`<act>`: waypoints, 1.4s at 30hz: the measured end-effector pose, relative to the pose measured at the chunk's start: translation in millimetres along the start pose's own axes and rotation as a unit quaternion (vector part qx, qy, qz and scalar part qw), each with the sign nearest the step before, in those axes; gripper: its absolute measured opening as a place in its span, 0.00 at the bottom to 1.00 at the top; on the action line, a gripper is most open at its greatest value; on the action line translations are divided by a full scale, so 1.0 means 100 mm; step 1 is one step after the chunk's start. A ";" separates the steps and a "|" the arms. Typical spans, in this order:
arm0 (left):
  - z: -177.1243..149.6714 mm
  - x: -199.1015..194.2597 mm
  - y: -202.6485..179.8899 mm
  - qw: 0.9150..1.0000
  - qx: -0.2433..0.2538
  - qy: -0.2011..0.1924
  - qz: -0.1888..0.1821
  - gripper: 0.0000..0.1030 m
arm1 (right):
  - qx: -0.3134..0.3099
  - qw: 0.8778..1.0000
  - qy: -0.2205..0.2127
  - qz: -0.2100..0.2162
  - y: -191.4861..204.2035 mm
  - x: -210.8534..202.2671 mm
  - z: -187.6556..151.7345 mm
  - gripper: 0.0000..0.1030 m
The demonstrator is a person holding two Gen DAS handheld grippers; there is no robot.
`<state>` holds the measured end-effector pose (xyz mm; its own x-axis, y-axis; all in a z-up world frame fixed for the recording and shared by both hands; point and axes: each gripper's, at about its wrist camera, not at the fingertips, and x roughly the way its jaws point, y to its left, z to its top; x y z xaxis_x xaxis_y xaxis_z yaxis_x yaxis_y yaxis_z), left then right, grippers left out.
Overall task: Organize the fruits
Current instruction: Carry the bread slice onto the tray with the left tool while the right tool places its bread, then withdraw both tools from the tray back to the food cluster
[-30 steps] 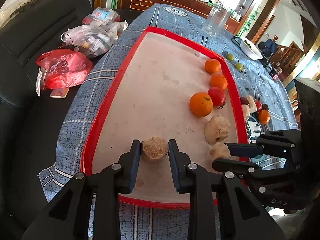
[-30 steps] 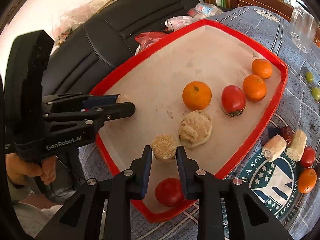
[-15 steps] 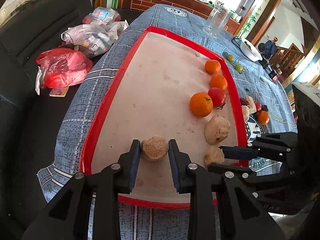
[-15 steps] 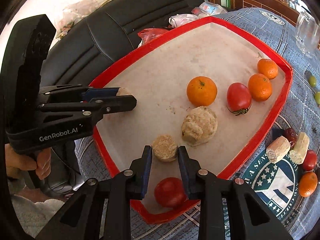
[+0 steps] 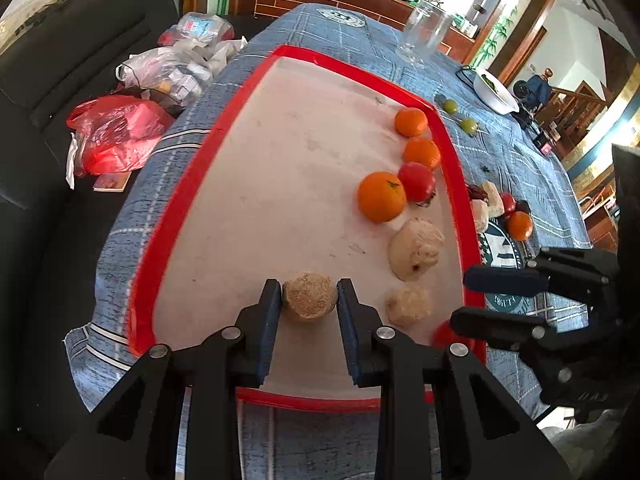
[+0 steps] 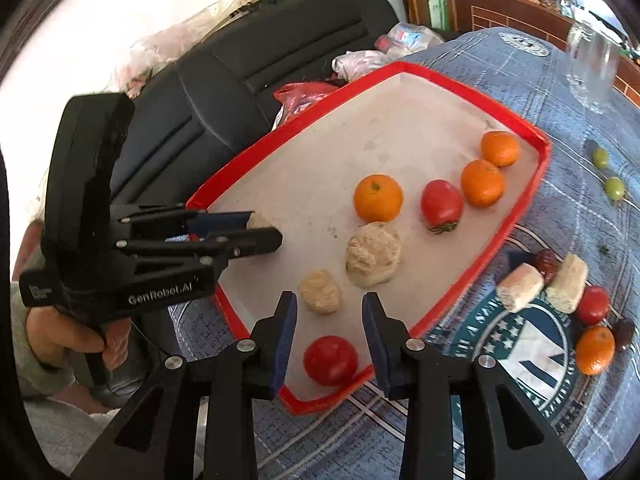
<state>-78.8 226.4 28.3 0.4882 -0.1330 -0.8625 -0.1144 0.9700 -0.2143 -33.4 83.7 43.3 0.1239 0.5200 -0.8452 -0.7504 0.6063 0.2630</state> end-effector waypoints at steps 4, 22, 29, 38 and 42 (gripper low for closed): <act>0.00 -0.01 -0.04 1.000 -0.005 -0.001 0.006 0.35 | 0.009 1.000 -0.008 -0.007 -0.08 -0.11 -0.06 0.35; 0.14 -0.14 -0.60 0.999 0.018 -0.029 -0.025 0.51 | 0.131 0.988 -0.048 -0.060 -0.94 -0.75 -0.58 0.43; 0.20 -0.04 -1.10 0.996 0.078 -0.019 -0.048 0.51 | 0.165 0.981 -0.055 -0.085 -1.18 -0.94 -0.80 0.43; 0.26 0.22 -1.51 0.990 0.123 0.014 -0.068 0.51 | 0.206 0.972 -0.064 -0.097 -1.40 -1.03 -0.90 0.42; 0.38 0.33 -1.56 0.989 0.127 0.020 -0.077 0.51 | 0.211 0.971 -0.065 -0.096 -1.43 -1.03 -0.88 0.42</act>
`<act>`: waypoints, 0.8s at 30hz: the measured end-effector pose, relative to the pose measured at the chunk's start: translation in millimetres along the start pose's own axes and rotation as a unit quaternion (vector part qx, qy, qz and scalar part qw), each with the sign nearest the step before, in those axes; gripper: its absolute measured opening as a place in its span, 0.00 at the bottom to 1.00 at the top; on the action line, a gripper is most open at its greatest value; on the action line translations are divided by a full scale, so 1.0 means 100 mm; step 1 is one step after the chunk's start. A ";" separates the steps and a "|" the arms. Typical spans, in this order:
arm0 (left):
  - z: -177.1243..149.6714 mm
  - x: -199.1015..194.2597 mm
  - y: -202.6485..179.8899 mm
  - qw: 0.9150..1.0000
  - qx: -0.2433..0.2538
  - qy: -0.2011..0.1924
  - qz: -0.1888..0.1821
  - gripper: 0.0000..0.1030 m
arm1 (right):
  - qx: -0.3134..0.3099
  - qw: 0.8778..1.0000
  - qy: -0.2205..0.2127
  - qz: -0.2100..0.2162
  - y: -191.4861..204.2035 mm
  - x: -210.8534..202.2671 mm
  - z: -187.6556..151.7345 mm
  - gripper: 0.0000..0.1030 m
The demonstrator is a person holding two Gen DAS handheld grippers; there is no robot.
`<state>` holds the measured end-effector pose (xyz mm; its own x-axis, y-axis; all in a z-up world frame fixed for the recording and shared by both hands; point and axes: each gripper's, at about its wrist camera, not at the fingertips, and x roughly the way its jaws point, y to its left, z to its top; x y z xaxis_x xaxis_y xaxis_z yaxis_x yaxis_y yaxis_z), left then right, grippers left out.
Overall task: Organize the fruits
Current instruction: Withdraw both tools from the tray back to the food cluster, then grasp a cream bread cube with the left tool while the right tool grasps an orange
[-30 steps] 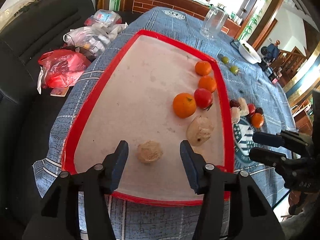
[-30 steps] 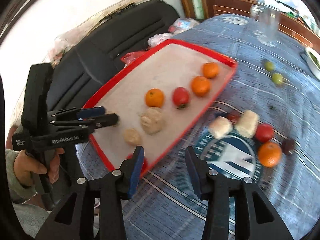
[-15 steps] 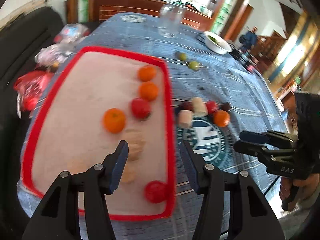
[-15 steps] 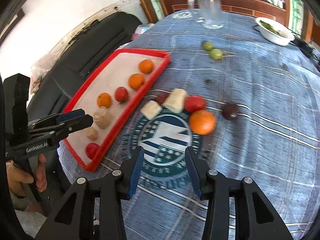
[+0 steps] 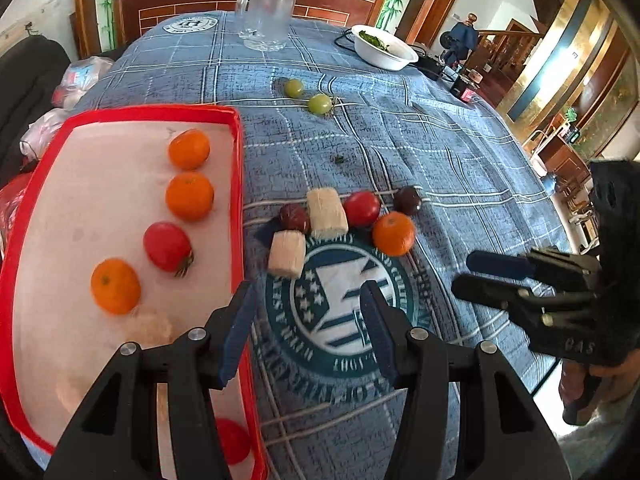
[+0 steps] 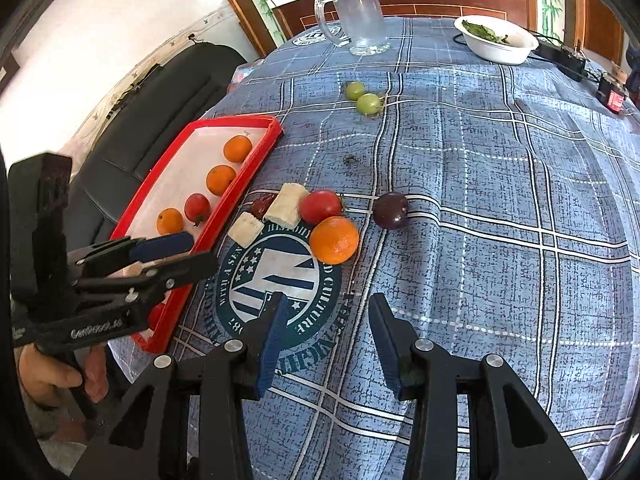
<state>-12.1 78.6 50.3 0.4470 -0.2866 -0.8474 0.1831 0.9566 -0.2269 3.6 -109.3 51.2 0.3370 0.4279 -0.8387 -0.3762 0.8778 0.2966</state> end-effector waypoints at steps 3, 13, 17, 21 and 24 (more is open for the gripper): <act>0.08 0.09 0.00 1.000 0.010 0.013 -0.006 0.51 | 0.004 1.000 0.002 0.002 -0.01 0.02 0.00 0.42; 0.26 0.32 -0.07 0.998 0.050 0.037 0.001 0.51 | 0.012 1.000 0.006 -0.007 -0.04 0.07 0.05 0.42; 0.27 0.37 -0.03 0.997 0.057 0.042 0.014 0.50 | 0.011 1.000 0.009 -0.013 -0.05 0.11 0.07 0.42; 0.26 0.39 -0.07 0.996 0.077 0.042 0.025 0.47 | 0.007 1.000 0.012 -0.018 -0.05 0.15 0.11 0.42; 0.24 0.40 -0.08 0.994 0.091 0.041 0.040 0.27 | 0.003 1.000 0.013 -0.021 -0.03 0.21 0.17 0.40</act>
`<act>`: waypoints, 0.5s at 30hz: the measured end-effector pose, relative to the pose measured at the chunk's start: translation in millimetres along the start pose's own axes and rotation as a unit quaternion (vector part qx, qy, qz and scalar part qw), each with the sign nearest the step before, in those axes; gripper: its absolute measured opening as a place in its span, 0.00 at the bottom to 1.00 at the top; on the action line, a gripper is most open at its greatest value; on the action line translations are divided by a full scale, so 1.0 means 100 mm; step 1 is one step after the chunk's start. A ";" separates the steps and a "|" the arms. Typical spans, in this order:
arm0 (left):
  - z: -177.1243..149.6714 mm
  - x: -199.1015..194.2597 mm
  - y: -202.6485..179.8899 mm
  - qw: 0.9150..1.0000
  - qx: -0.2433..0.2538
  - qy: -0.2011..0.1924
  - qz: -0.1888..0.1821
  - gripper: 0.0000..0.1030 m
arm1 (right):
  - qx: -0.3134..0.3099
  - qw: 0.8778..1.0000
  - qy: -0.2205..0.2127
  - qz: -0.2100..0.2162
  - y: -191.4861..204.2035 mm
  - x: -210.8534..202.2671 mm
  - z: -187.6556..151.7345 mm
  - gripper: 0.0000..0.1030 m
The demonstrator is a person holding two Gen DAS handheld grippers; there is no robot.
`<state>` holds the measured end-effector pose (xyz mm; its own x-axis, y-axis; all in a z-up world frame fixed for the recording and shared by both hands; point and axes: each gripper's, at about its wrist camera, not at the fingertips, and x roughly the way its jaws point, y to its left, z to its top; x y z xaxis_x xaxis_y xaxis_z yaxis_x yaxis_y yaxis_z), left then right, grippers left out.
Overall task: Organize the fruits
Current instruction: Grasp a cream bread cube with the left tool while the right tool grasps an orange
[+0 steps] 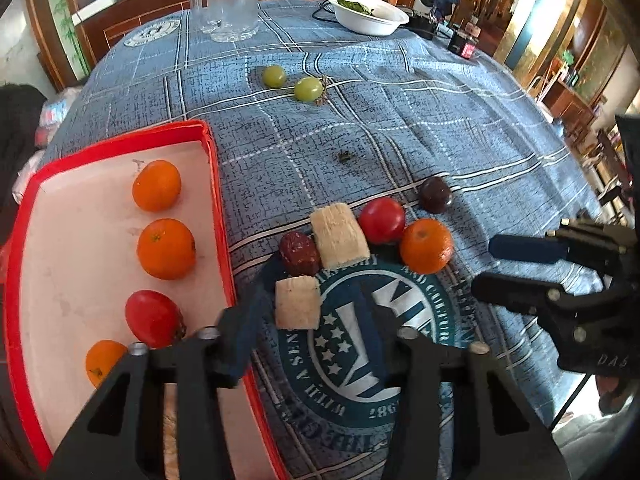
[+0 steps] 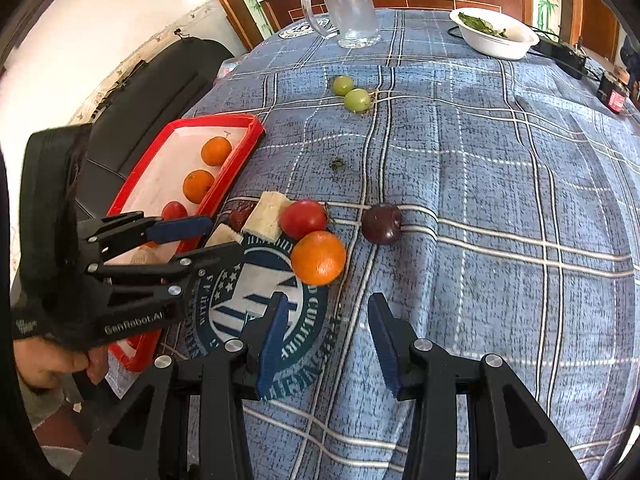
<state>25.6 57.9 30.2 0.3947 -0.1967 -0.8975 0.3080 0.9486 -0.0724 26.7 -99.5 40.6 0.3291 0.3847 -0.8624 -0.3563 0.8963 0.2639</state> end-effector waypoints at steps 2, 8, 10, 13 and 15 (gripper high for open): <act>-0.02 0.04 0.01 1.000 0.004 0.011 0.006 0.22 | -0.004 1.000 0.001 -0.003 0.02 0.05 0.06 0.39; -0.03 0.06 0.01 1.000 0.008 0.014 0.007 0.21 | -0.014 1.000 0.011 -0.004 0.09 0.22 0.18 0.38; -0.03 0.07 0.01 1.000 0.006 0.016 0.006 0.21 | -0.020 1.000 0.016 -0.009 0.12 0.30 0.21 0.38; -0.03 0.11 -0.01 1.000 0.010 0.020 0.008 0.21 | -0.023 0.999 0.021 -0.025 0.12 0.37 0.24 0.38; -0.03 0.12 -0.03 1.000 0.011 0.018 0.009 0.21 | -0.019 0.999 0.028 -0.034 0.10 0.42 0.25 0.36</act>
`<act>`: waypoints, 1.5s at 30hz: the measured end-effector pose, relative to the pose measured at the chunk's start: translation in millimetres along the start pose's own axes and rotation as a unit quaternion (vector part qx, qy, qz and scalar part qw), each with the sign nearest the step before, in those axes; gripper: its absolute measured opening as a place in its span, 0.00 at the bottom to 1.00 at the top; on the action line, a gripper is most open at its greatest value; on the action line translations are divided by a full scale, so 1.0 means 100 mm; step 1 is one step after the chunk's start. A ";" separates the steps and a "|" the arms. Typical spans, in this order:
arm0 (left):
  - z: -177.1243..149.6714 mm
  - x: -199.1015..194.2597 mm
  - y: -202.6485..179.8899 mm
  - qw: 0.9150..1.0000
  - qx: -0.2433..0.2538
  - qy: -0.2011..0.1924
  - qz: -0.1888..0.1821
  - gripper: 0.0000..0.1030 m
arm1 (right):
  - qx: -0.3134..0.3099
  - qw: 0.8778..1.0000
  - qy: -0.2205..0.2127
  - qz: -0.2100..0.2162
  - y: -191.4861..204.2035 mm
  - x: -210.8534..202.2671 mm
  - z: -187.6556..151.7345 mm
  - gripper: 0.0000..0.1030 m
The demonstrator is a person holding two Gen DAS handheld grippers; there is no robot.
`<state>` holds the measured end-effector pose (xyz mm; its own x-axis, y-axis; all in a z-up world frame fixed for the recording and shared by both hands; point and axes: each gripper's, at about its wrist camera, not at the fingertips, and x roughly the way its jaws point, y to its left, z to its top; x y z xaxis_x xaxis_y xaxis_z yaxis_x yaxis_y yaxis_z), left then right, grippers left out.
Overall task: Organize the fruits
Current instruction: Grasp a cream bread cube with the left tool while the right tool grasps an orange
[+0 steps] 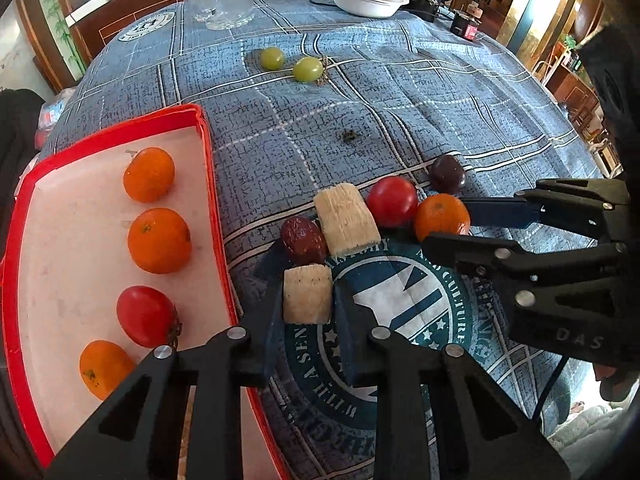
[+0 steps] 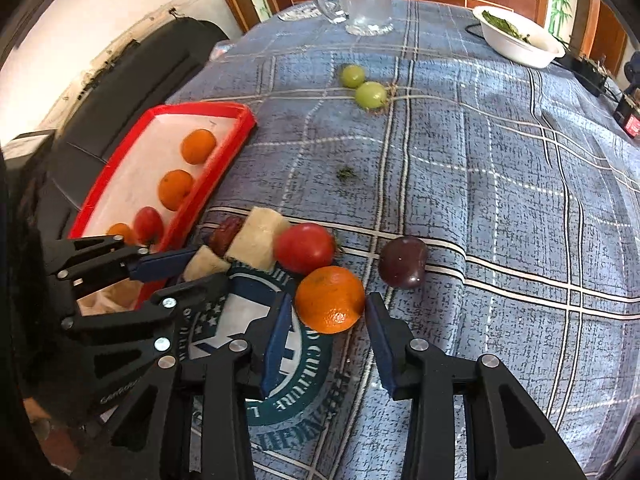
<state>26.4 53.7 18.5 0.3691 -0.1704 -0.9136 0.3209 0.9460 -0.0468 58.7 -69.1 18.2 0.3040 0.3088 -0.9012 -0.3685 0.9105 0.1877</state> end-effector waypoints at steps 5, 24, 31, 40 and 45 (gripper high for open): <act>-0.02 -0.01 0.03 1.000 -0.015 -0.002 -0.017 0.21 | -0.006 1.000 -0.004 0.001 0.01 0.00 -0.02 0.35; -0.28 -0.33 0.06 0.997 -0.069 -0.024 -0.023 0.21 | -0.011 0.999 -0.020 0.038 0.09 -0.28 -0.25 0.35; -0.32 -0.46 0.06 0.997 -0.070 -0.032 -0.007 0.21 | -0.023 0.998 -0.025 0.048 0.20 -0.32 -0.24 0.35; -0.38 -0.59 0.11 0.996 -0.078 -0.039 0.002 0.21 | -0.053 0.996 -0.028 0.059 0.44 -0.35 -0.23 0.35; -0.42 -0.62 0.15 0.996 -0.084 -0.042 0.005 0.21 | -0.060 0.996 -0.031 0.065 0.52 -0.37 -0.23 0.35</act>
<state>-28.0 90.0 57.6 0.4454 -0.1770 -0.8777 0.1689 0.9793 -0.1118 7.9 -40.1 52.5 0.2991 0.4408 -0.8463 -0.5091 0.8239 0.2492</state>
